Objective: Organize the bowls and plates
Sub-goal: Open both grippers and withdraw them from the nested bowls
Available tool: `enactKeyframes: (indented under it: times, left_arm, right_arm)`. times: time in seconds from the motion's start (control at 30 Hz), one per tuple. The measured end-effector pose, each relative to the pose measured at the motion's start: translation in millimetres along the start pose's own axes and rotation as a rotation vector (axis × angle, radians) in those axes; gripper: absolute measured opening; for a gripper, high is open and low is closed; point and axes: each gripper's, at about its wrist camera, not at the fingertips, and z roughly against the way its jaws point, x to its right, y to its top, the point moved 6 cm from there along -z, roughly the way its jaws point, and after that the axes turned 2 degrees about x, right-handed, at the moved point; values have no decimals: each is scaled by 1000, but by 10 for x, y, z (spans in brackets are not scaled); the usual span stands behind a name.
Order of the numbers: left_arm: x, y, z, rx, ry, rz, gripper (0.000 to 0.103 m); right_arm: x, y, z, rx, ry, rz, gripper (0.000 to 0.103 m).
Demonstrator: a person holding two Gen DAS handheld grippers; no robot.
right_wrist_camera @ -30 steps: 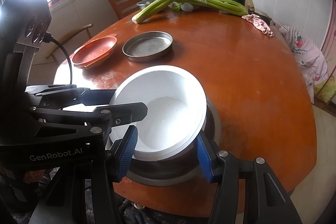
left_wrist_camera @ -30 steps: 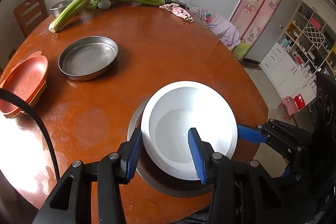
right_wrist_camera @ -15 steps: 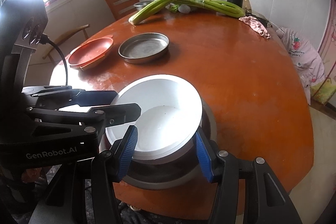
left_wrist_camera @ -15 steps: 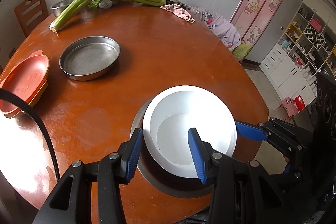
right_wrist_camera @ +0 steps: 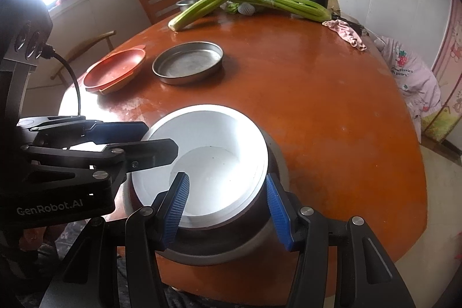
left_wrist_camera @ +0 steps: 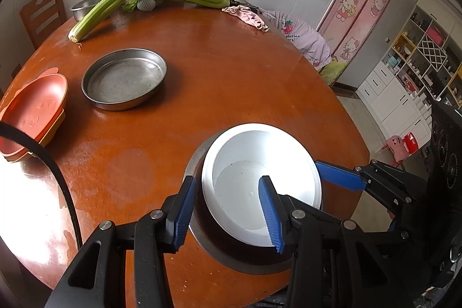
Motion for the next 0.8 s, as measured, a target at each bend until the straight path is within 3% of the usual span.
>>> enactKeyframes:
  times: [0.8]
  left_arm:
    - [-237, 62, 71, 29, 5, 56, 44]
  right_arm:
    - [118, 7, -123, -23, -77, 1, 57]
